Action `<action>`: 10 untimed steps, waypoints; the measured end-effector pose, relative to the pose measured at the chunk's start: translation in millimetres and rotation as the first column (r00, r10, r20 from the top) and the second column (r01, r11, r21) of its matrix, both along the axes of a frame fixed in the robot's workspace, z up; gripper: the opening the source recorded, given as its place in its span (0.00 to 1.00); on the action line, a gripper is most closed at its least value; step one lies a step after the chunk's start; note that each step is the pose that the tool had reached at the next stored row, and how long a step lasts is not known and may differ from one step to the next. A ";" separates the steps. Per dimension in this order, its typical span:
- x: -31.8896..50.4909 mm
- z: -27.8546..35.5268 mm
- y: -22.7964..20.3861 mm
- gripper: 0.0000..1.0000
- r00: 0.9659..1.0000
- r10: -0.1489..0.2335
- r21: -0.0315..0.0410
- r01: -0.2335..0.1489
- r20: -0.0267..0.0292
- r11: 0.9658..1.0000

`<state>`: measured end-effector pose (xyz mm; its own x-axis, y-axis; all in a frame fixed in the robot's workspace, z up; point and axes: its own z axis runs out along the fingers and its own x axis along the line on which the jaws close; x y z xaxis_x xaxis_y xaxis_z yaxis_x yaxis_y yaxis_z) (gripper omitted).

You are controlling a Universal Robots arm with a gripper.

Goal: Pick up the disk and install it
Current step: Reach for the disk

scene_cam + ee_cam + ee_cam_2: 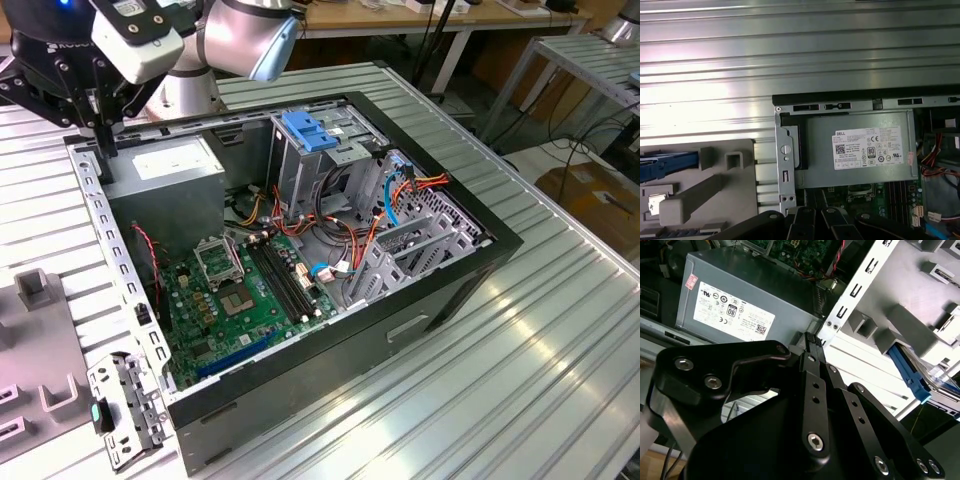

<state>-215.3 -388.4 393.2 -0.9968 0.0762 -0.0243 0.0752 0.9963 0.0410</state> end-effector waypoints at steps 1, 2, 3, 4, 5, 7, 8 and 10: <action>-2.3 0.0 0.0 0.11 1.000 0.000 0.000 0.000 0.000 1.000; -4.3 0.0 0.0 0.11 1.000 0.000 0.000 0.000 0.000 1.000; -5.8 0.0 0.0 0.11 1.000 0.000 0.000 0.000 0.000 1.000; -7.5 0.0 0.0 0.11 1.000 0.000 0.000 0.000 0.000 1.000; -8.9 0.1 0.0 0.11 1.000 0.000 0.000 0.000 0.000 1.000; -11.9 0.0 0.0 0.11 1.000 0.000 0.000 0.000 0.000 1.000; -13.0 0.0 0.0 0.11 1.000 0.000 0.000 0.000 0.000 1.000; -14.9 0.0 0.0 0.11 1.000 0.000 0.000 0.000 0.000 1.000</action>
<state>-230.2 -388.4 393.2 -0.9968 0.0762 -0.0243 0.0752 0.9963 0.0410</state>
